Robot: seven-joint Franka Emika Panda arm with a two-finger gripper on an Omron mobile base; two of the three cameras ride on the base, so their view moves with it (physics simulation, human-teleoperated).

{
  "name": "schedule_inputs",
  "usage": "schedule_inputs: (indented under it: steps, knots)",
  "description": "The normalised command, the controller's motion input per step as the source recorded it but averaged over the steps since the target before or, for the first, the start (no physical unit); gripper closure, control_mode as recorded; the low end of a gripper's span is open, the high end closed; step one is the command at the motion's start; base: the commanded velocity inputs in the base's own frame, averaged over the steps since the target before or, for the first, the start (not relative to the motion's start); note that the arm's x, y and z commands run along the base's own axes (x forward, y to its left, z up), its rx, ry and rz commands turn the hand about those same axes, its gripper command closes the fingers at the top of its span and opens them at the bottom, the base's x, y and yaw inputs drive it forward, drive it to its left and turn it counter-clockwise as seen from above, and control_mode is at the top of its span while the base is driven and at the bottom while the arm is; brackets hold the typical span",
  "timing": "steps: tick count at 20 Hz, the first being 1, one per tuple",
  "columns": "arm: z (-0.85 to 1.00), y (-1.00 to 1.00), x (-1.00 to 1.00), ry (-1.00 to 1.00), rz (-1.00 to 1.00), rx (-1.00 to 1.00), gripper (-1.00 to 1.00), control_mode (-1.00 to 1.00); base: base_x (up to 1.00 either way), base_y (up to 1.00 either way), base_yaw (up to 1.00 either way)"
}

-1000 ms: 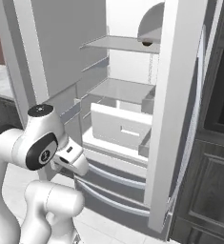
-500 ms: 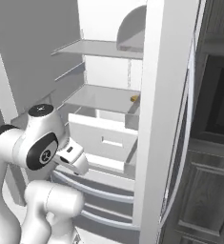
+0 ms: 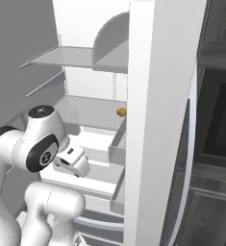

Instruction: Pick up the banana and kiwi from the fridge and place one fruit on each plate on the dining counter.

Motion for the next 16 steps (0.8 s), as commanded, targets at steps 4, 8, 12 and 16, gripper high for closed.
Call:
schedule_inputs:
  steps: [4, 8, 12, 16]
  knots:
    - [0.00, 0.00, 0.00, 0.00, 0.00, 0.00, -1.00, 1.00, 0.84, 0.19, -0.05]
    - [0.00, 0.00, 0.00, 0.00, 0.00, 0.00, -1.00, 1.00, 0.91, 0.04, -0.01]
    - [0.07, 0.02, 0.38, -0.05, 0.00, 0.04, -1.00, -1.00, 0.45, 0.04, 0.00]
    - [0.52, 0.01, 0.64, -0.19, 0.00, 0.00, -1.00, -1.00, 0.00, 0.00, 0.00]
